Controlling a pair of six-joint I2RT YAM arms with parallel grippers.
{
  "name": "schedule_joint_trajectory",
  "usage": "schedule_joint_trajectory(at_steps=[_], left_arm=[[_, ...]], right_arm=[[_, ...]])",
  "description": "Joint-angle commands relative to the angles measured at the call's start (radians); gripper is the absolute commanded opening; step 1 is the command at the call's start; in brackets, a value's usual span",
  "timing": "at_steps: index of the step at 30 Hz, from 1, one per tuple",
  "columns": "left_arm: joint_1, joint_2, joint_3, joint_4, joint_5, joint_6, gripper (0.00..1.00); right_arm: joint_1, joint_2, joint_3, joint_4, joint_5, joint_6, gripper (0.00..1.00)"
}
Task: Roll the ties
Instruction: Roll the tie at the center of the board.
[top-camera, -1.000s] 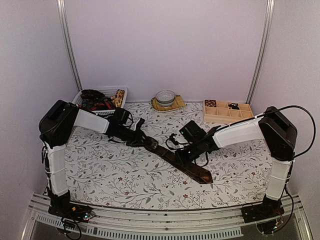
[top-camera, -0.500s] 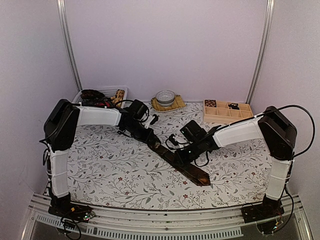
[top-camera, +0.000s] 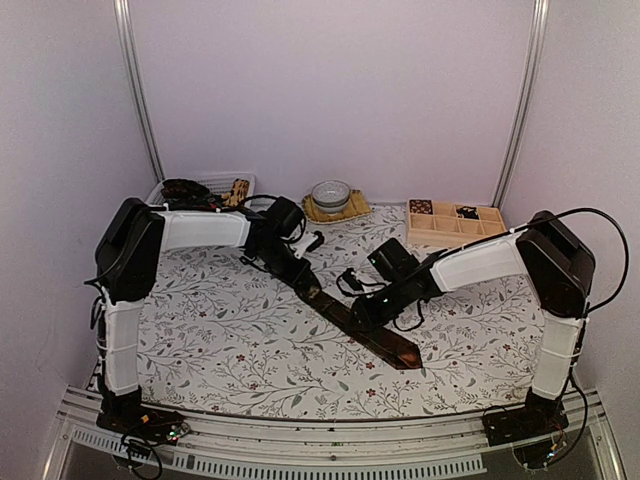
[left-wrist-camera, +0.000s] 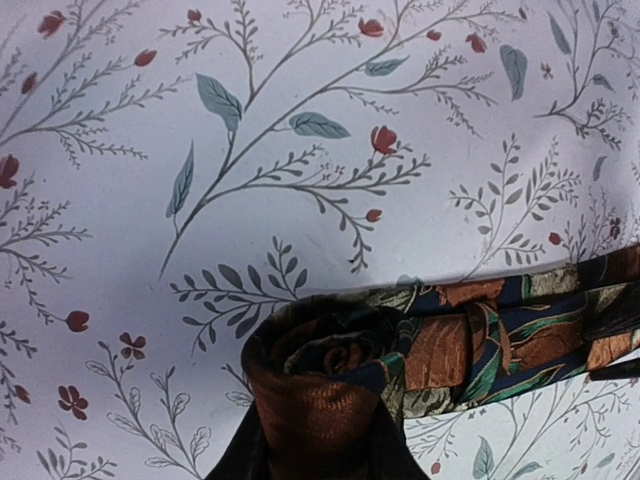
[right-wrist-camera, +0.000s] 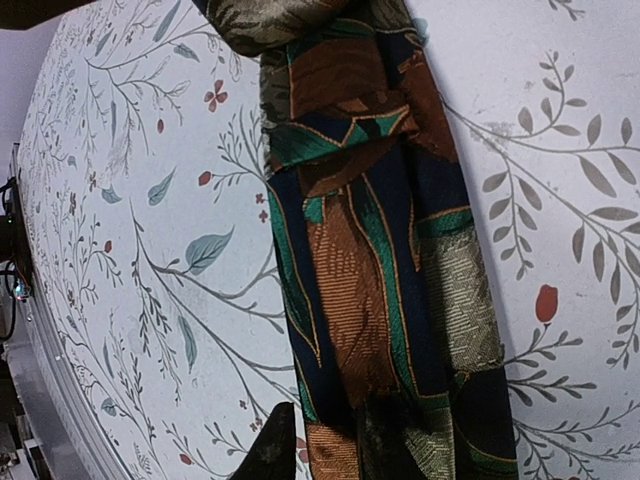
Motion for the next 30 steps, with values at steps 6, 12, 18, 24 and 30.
schedule_joint_trajectory(at_steps=[6, 12, 18, 24, 30], left_arm=[[-0.100, 0.058, 0.045, -0.104, -0.419, -0.001, 0.00], [-0.183, 0.076, 0.071, -0.142, -0.578, 0.000, 0.00], [-0.261, 0.152, 0.127, -0.204, -0.701, 0.002, 0.00], [-0.301, 0.197, 0.150, -0.233, -0.747, 0.004, 0.00], [-0.340, 0.241, 0.213, -0.274, -0.729, -0.007, 0.00]], right_arm=[[-0.048, 0.044, -0.095, 0.012, -0.152, 0.064, 0.32], [-0.084, -0.019, -0.142, 0.106, -0.259, 0.121, 0.35], [-0.125, -0.127, -0.206, 0.163, -0.347, 0.170, 0.36], [-0.167, -0.279, -0.278, 0.165, -0.384, 0.202, 0.38], [-0.175, -0.244, -0.308, 0.158, -0.362, 0.205, 0.38]])
